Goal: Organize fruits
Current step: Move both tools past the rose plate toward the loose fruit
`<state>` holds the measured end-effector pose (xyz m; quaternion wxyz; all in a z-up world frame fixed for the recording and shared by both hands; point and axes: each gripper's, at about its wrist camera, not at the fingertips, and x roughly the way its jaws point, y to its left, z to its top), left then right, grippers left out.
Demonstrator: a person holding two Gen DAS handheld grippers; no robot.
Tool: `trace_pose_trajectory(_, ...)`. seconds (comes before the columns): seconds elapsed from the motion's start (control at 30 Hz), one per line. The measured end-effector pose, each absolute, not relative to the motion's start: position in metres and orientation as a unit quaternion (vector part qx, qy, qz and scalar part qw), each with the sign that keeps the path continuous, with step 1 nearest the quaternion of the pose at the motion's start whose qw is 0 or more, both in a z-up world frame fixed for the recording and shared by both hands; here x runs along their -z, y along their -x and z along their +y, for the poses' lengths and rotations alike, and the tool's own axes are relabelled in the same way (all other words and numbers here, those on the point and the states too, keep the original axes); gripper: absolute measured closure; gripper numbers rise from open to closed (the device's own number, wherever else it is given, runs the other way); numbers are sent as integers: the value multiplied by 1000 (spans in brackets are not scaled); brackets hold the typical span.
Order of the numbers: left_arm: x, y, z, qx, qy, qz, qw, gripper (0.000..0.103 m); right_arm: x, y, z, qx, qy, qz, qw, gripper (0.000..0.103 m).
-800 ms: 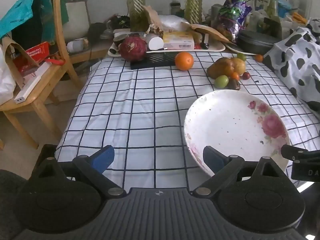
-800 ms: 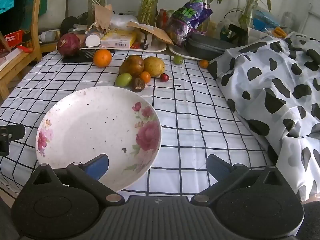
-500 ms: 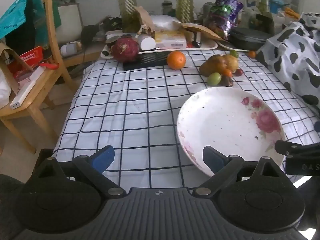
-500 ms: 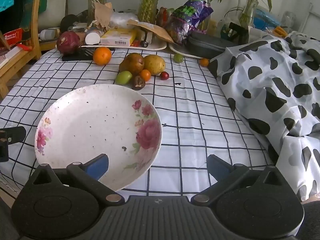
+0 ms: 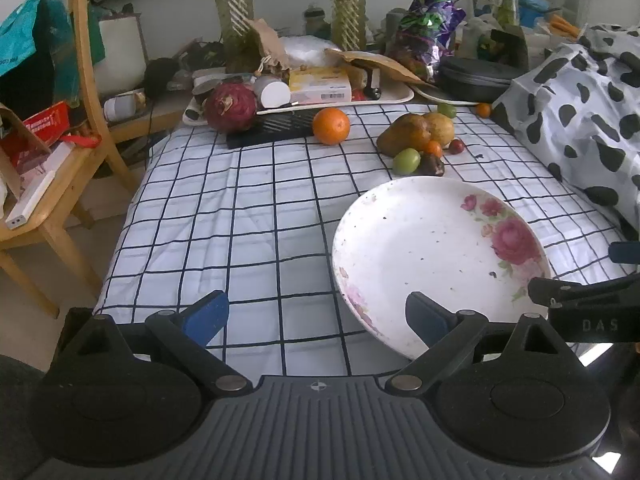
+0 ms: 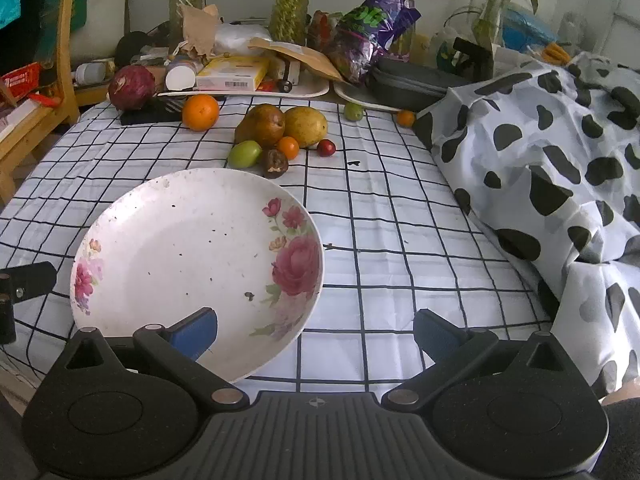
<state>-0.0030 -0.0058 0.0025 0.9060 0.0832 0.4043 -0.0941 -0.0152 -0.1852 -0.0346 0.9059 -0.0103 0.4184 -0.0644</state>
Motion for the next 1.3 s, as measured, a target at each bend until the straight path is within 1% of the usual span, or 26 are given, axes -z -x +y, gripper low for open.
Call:
trace_pose_trajectory(0.4,3,-3,3,102,-82,413,901,7,34,13,-182,75,-13,427,901,0)
trace_pose_trajectory(0.57,-2,-1,8,99,-63,410,905,7,30,10,-178,79,-13,429,900,0)
trace_pose_trajectory(0.8,-10,2,4,112,-59,400,908,7,8,9,-174,88,-13,429,899,0)
trace_pose_trajectory(0.93,-7,3,4,118,-61,394,909,7,-2,13,-174,97,-16,415,904,0)
trace_pose_trajectory(1.23,-5,3,9,122,-58,392,910,7,5,7,-179,110,-29,419,901,0)
trace_pose_trajectory(1.3,0,3,10,123,-55,389,911,7,4,9,-180,106,-36,409,906,0)
